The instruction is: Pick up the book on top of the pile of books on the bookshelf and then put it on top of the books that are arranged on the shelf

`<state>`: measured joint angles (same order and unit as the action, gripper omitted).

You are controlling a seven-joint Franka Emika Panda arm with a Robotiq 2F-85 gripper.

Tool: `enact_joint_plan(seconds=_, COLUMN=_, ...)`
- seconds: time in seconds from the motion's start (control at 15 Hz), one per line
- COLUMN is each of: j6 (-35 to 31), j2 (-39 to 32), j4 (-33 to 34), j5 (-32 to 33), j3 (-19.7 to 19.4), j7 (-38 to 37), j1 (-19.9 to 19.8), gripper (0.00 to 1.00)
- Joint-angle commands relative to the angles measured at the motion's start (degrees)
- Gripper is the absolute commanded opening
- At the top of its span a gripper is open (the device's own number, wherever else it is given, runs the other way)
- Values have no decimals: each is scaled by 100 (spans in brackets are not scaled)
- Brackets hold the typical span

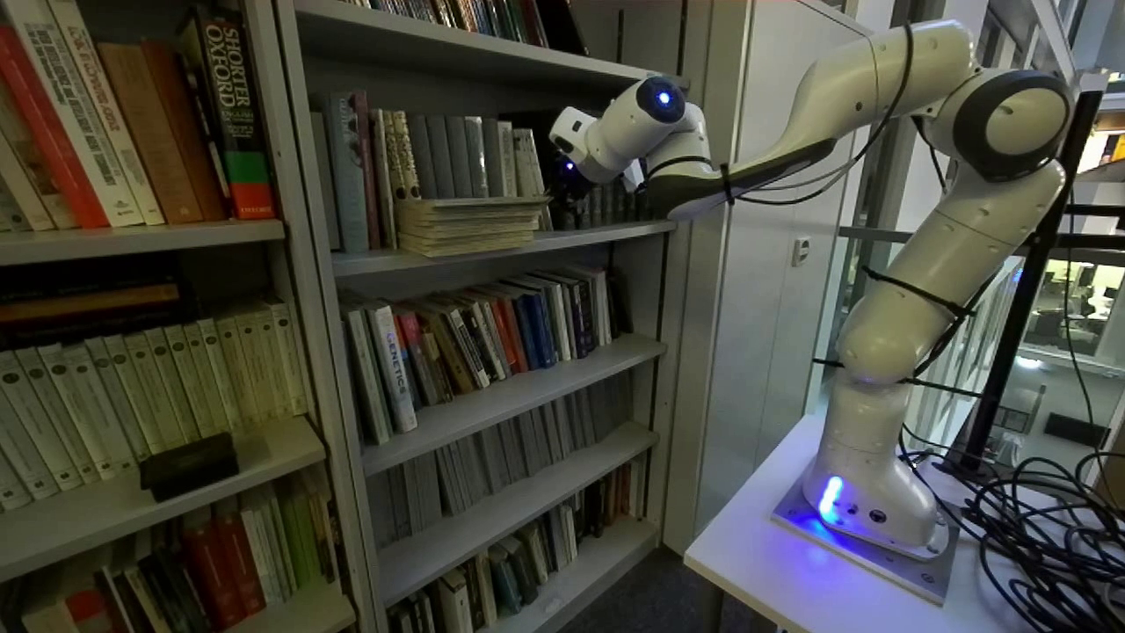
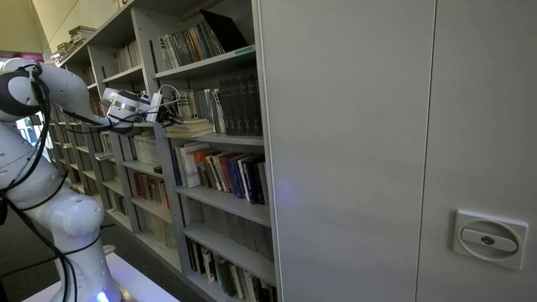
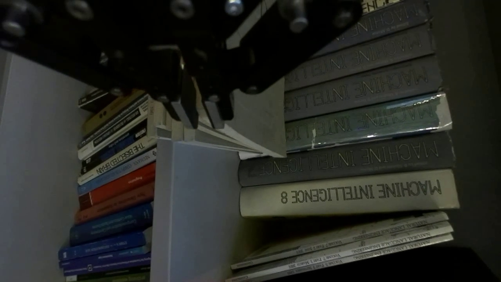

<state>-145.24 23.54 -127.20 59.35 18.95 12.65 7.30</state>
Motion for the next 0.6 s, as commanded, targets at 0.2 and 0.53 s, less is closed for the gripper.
enact_joint_plan(seconds=0.2, j6=113, j2=86, j4=88, j5=-574, j3=-401, j7=144, j1=495, gripper=3)
enact_joint_plan(seconds=0.53, j6=164, j2=157, j4=65, j5=-1116, j3=-485, j7=168, j1=565, gripper=3)
